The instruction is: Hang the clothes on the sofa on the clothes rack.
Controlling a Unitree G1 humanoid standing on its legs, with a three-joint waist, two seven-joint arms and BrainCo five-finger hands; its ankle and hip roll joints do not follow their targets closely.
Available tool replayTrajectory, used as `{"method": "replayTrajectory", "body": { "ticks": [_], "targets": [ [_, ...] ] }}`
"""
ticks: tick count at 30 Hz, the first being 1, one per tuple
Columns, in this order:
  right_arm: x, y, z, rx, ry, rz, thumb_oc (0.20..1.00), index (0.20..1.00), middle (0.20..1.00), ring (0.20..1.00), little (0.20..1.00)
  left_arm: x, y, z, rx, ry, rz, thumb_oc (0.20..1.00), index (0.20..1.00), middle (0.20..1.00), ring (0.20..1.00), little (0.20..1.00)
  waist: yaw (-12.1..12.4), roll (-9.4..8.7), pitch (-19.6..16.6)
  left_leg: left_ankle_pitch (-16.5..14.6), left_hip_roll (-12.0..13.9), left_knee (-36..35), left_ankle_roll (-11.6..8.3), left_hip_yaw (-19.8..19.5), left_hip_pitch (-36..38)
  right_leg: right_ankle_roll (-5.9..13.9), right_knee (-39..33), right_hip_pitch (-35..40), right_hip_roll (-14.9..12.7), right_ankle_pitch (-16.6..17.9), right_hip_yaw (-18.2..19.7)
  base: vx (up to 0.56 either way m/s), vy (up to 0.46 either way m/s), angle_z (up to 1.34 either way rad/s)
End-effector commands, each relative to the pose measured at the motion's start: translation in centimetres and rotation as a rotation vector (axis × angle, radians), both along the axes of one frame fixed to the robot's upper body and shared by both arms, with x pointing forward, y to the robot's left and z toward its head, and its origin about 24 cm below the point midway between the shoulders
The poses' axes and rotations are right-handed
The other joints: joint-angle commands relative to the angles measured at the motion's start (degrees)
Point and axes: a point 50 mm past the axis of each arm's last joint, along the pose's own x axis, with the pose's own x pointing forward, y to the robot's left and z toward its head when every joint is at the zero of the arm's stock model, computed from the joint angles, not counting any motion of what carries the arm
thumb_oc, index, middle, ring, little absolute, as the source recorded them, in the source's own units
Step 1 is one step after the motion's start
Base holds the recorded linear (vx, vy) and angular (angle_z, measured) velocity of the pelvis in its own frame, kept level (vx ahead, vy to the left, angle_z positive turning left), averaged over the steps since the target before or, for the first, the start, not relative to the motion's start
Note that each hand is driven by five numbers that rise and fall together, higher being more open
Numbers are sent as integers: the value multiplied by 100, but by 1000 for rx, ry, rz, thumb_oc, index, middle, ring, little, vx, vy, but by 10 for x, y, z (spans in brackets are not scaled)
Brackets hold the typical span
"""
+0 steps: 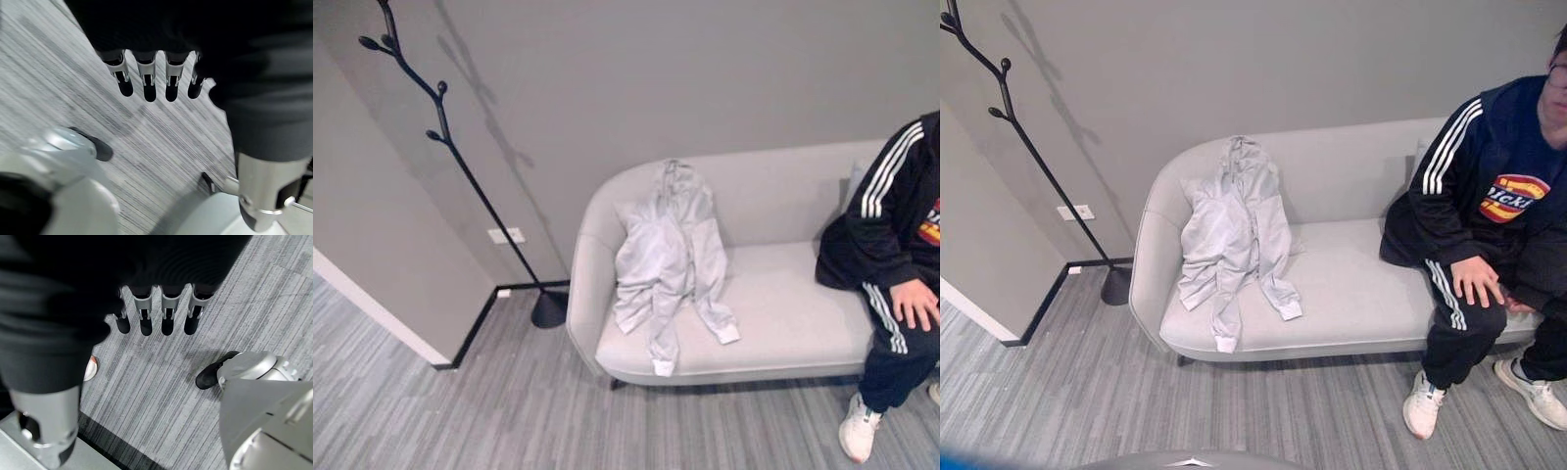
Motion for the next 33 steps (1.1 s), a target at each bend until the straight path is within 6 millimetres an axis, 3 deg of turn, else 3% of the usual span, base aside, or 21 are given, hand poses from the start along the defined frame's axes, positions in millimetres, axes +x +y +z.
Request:
{"method": "replayTrajectory", "body": {
  "ticks": [1,21,25,33],
  "targets": [
    [2,7,-2,9,29,21,1000,1000,1000,1000,1000,10,3,1,-2,-21,5,1000,1000,1000,1000,1000,-10,-305,38,357,472,-662,-576,-483,149,500,-904,514,-254,139,-44,0,0,0],
    [9,14,-4,23,46,144,1000,1000,1000,1000,1000,22,-16,-1,-56,-49,-209,1000,1000,1000,1000,1000,65,-283,108,426,495,-581,-598,-596,62,451,-904,482,-138,101,-26,-1,-11,0],
    [23,23,-6,30,21,193,1000,1000,1000,1000,1000,33,-13,0,-44,-74,-173,1000,1000,1000,1000,1000,-22,-257,149,415,558,-490,-638,-478,52,397,-904,458,-101,84,69,-34,-52,-9],
    [38,28,-7,27,-42,228,1000,1000,1000,1000,1000,34,-14,0,-27,-77,-155,1000,1000,1000,1000,1000,-199,-323,144,320,689,-261,-687,-288,129,309,-904,562,-62,8,201,8,-48,-11]
  ]
}}
